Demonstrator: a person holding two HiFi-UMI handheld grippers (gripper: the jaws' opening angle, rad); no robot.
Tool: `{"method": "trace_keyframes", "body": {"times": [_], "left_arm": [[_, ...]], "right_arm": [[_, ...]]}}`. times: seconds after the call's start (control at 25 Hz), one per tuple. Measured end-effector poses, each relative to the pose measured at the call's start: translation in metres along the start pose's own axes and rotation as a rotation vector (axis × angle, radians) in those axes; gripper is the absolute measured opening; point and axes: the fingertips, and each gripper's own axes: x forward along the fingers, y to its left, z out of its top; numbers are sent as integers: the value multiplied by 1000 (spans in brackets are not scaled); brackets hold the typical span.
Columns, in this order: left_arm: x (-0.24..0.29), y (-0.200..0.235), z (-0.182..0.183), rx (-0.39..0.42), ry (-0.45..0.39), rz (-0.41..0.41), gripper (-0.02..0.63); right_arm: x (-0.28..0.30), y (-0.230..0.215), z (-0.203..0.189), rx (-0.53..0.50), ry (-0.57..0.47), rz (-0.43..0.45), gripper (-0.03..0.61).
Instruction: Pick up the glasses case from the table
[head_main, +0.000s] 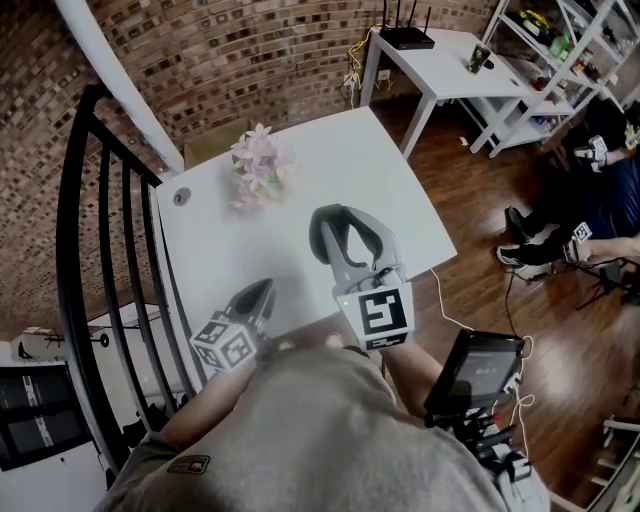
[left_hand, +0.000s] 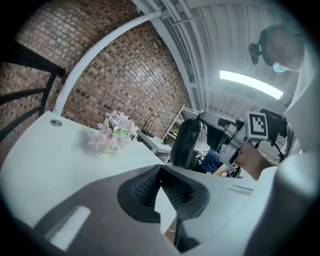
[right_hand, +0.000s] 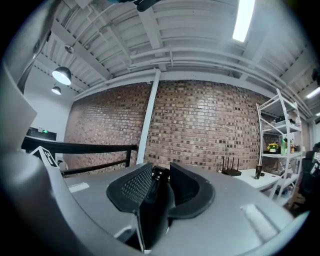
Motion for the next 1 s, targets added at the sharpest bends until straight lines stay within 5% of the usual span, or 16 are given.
{"method": "trace_keyframes", "body": {"times": [1.0], "left_arm": [[17,-2,7,9,-4,-1,2]], "right_arm": [[8,-11,-2,-6,3,15,124]]}}
